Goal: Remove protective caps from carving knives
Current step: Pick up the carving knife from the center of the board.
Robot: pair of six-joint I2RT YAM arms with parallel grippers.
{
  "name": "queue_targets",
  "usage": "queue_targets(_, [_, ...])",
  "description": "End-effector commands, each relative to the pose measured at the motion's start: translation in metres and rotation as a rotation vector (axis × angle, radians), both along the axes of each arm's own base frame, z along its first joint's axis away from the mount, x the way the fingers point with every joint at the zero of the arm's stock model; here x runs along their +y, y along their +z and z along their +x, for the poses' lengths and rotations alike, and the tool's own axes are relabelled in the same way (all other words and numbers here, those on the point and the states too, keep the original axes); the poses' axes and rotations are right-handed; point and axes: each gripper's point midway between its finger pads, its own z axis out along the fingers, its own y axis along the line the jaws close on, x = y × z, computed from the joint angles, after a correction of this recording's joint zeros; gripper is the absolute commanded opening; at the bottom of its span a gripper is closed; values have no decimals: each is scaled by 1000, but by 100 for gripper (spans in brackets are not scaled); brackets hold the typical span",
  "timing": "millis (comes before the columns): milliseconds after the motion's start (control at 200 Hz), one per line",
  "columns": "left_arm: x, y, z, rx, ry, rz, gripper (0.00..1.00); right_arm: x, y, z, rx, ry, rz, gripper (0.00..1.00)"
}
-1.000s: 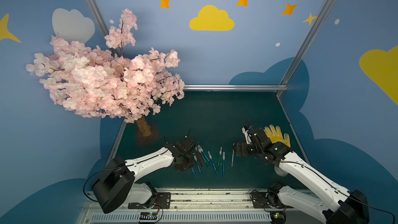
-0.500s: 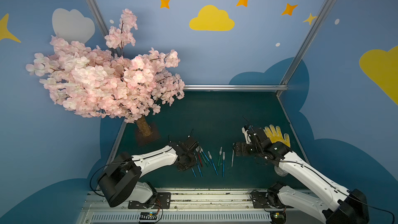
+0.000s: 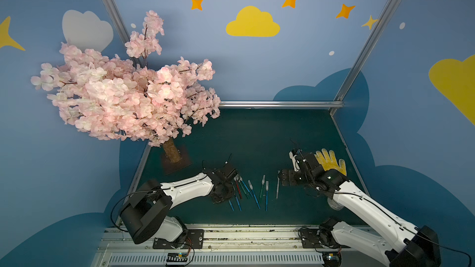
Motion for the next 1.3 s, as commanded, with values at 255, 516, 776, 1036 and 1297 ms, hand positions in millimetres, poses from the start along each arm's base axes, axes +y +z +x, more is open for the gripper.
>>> queue_targets(255, [13,-8,-4,41,-54,117,18,-4,1,-3,-3,-11,-8,98])
queue_targets(516, [17,-11,-2,49,-81,159,16,-5,5,-1,-13,-4,-30,98])
queue_targets(776, [10,-14,0,63,-96,149,12,-2,12,0,-29,9,-10,98])
queue_targets(1036, [7,-5,7,21,-124,134,9,2,17,0,-72,4,49,98])
queue_targets(1297, [-22,32,27,-163,-241,-35,8,20,37,3,-96,-16,221,94])
